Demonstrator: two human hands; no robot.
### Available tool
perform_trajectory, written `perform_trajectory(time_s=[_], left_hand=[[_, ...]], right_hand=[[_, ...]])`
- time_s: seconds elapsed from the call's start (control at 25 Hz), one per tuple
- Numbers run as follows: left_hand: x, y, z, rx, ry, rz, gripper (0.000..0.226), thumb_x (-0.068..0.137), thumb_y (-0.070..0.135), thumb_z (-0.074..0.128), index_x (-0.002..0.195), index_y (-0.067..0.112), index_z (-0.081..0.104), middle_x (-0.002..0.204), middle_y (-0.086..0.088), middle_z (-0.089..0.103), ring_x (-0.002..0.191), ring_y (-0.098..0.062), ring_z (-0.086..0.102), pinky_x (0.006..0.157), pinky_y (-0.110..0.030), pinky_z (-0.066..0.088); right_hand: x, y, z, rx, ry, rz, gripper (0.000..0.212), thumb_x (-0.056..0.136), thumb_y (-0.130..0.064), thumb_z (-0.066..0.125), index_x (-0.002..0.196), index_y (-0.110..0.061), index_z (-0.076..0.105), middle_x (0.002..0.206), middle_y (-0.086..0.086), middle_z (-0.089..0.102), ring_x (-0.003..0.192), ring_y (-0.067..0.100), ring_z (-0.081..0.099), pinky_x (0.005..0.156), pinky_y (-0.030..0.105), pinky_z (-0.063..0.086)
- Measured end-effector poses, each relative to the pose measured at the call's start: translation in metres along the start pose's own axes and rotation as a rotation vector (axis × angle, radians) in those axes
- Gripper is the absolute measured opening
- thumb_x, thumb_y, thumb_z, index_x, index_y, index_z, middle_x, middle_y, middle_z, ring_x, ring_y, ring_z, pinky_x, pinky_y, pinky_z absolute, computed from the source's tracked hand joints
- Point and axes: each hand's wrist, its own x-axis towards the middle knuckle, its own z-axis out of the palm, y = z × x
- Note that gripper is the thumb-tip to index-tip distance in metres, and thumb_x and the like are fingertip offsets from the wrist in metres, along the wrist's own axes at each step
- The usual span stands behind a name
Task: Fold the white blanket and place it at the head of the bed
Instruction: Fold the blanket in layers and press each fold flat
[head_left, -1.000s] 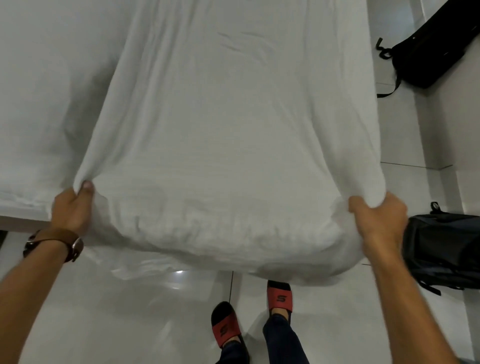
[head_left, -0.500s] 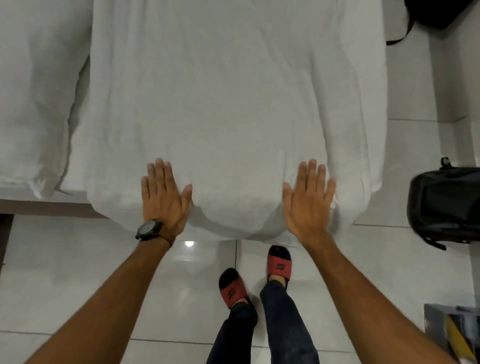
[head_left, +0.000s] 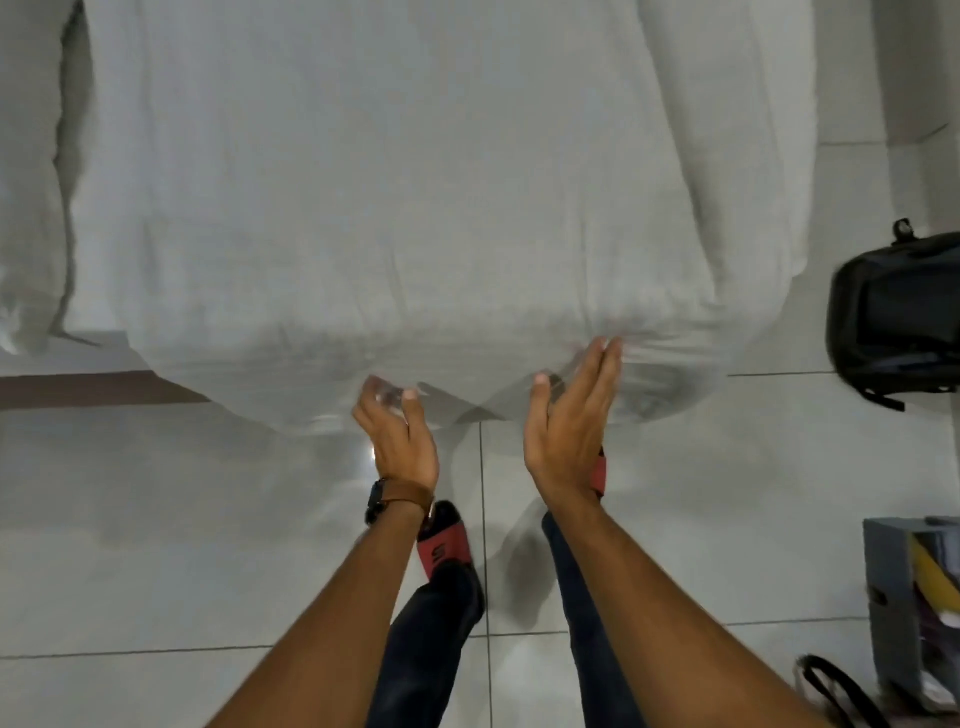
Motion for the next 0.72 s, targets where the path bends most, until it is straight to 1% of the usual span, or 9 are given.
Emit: perform_trajectory(time_s=[0.08, 0.2, 0.28, 0.36, 0.4, 0.44, 0.52, 0.6, 0.72], left_hand=[[0.014, -0.022, 0.004, -0.383, 0.042, -0.354, 0.036, 0.109, 0.048, 0.040, 0.140, 0.031, 0.045, 0.149, 0.003, 0.040, 0.132, -0.021, 0.050, 0.112, -0.047, 0.046], [0.066, -0.060, 0.004, -0.861, 0.085, -0.710, 0.083, 0.097, 0.076, 0.038, 0.159, 0.021, 0.033, 0.140, -0.003, 0.050, 0.130, -0.032, 0.052, 0.110, -0.053, 0.048], [0.097, -0.077, 0.004, -1.044, 0.035, -0.720, 0.096, 0.087, 0.089, 0.034, 0.160, 0.026, 0.033, 0.135, -0.006, 0.052, 0.130, -0.036, 0.051, 0.116, -0.060, 0.041], [0.116, -0.089, 0.009, -1.107, 0.009, -0.703, 0.104, 0.078, 0.097, 0.031, 0.161, 0.033, 0.032, 0.153, -0.008, 0.045, 0.141, -0.038, 0.044, 0.117, -0.066, 0.035], [0.122, -0.098, 0.013, -1.116, 0.009, -0.687, 0.107, 0.075, 0.099, 0.030, 0.161, 0.036, 0.030, 0.161, -0.007, 0.040, 0.147, -0.038, 0.038, 0.118, -0.068, 0.032], [0.126, -0.105, 0.017, -1.132, 0.005, -0.661, 0.108, 0.073, 0.101, 0.032, 0.160, 0.038, 0.030, 0.164, -0.006, 0.038, 0.149, -0.038, 0.036, 0.119, -0.068, 0.031], [0.129, -0.117, 0.026, -1.194, 0.019, -0.603, 0.107, 0.068, 0.101, 0.041, 0.155, 0.039, 0.042, 0.157, -0.005, 0.048, 0.145, -0.036, 0.044, 0.116, -0.064, 0.037], [0.129, -0.126, 0.030, -1.269, 0.028, -0.552, 0.099, 0.067, 0.098, 0.051, 0.144, 0.036, 0.059, 0.142, -0.002, 0.065, 0.133, -0.033, 0.060, 0.111, -0.058, 0.047], [0.125, -0.131, 0.028, -1.249, 0.063, -0.505, 0.083, 0.077, 0.089, 0.055, 0.137, 0.034, 0.066, 0.133, 0.001, 0.072, 0.123, -0.030, 0.069, 0.109, -0.052, 0.051]], right_hand=[[-0.011, 0.010, 0.030, 0.296, -0.077, 0.241, 0.073, 0.113, -0.039, 0.048, 0.173, -0.018, 0.012, 0.182, 0.002, 0.010, 0.166, 0.022, 0.017, 0.128, 0.030, 0.022], [0.006, 0.031, 0.072, 0.650, -0.031, 0.536, 0.065, 0.114, -0.042, 0.042, 0.172, -0.020, 0.022, 0.177, 0.003, 0.028, 0.160, 0.023, 0.033, 0.128, 0.034, 0.028], [0.029, 0.039, 0.091, 0.744, 0.118, 0.661, 0.060, 0.114, -0.041, 0.045, 0.165, -0.011, 0.038, 0.170, 0.012, 0.038, 0.153, 0.029, 0.042, 0.128, 0.039, 0.034], [0.044, 0.055, 0.112, 0.767, 0.348, 0.726, 0.053, 0.107, -0.045, 0.055, 0.138, -0.002, 0.061, 0.149, 0.020, 0.057, 0.138, 0.036, 0.056, 0.119, 0.047, 0.047], [0.046, 0.064, 0.122, 0.790, 0.423, 0.825, 0.052, 0.105, -0.050, 0.058, 0.131, -0.005, 0.064, 0.143, 0.017, 0.061, 0.134, 0.036, 0.059, 0.115, 0.047, 0.051], [0.044, 0.069, 0.128, 0.854, 0.430, 0.956, 0.059, 0.103, -0.059, 0.059, 0.137, -0.012, 0.061, 0.146, 0.012, 0.061, 0.135, 0.032, 0.059, 0.116, 0.047, 0.050], [0.036, 0.080, 0.140, 1.139, 0.249, 1.086, 0.086, 0.092, -0.083, 0.053, 0.155, -0.025, 0.051, 0.157, 0.004, 0.057, 0.142, 0.027, 0.056, 0.123, 0.049, 0.043], [0.031, 0.085, 0.148, 1.377, 0.095, 1.031, 0.099, 0.079, -0.096, 0.053, 0.154, -0.032, 0.055, 0.151, 0.003, 0.063, 0.139, 0.028, 0.059, 0.121, 0.055, 0.045], [0.030, 0.092, 0.151, 1.517, 0.066, 0.967, 0.094, 0.074, -0.095, 0.063, 0.143, -0.030, 0.068, 0.140, 0.006, 0.073, 0.131, 0.033, 0.069, 0.115, 0.058, 0.052]])
